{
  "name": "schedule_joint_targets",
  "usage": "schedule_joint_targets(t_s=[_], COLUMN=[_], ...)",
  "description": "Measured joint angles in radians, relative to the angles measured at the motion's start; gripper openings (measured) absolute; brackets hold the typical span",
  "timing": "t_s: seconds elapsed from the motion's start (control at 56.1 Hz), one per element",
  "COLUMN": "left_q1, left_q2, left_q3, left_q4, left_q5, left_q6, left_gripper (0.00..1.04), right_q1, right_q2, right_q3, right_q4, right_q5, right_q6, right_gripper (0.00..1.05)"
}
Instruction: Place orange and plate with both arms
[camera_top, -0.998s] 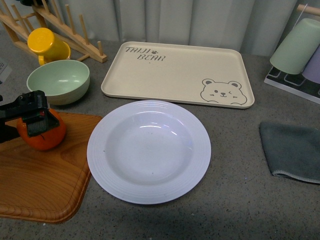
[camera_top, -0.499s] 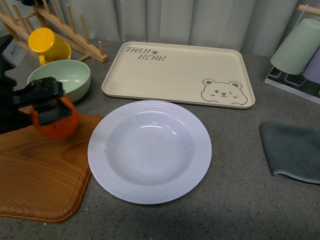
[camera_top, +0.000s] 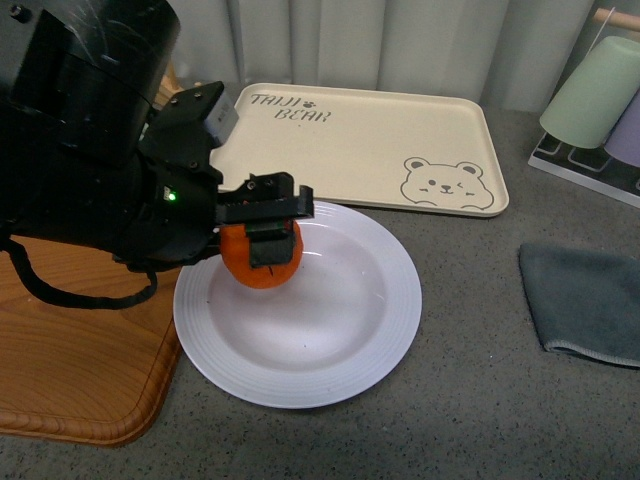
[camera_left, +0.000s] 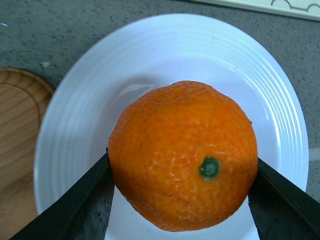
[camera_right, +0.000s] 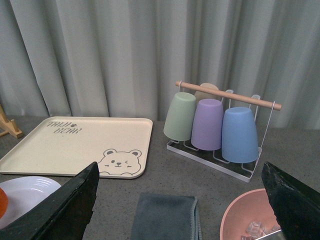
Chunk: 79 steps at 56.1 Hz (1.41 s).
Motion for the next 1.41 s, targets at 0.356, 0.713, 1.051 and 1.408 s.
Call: schedule_joint_targets(t_s=[0.356, 0.713, 1.051, 1.408], left_q1=[-0.051, -0.035, 0.139, 0.264], left_q2=[0.065, -0.011, -0.328, -0.888], left_q3=[0.004, -0.003, -0.183, -0.504], left_q4=[0.002, 0.000, 0.162, 0.109], left_q5=[0.004, -0.073, -0.344, -0.449], left_q6=[-0.006, 0.000, -0.179, -0.206], left_gripper=[0.67, 0.98, 0.98, 0.98], right_q1=[0.000, 0.000, 0.000, 0.000], right_q2=[0.000, 0.000, 0.000, 0.000], right_q3=[0.000, 0.000, 0.000, 0.000], right_q4=[0.000, 0.000, 0.000, 0.000], right_q5=[0.000, 0.000, 0.000, 0.000], right_q6=[0.000, 0.000, 0.000, 0.000], right_gripper=[0.95, 0.95, 0.95, 0.95])
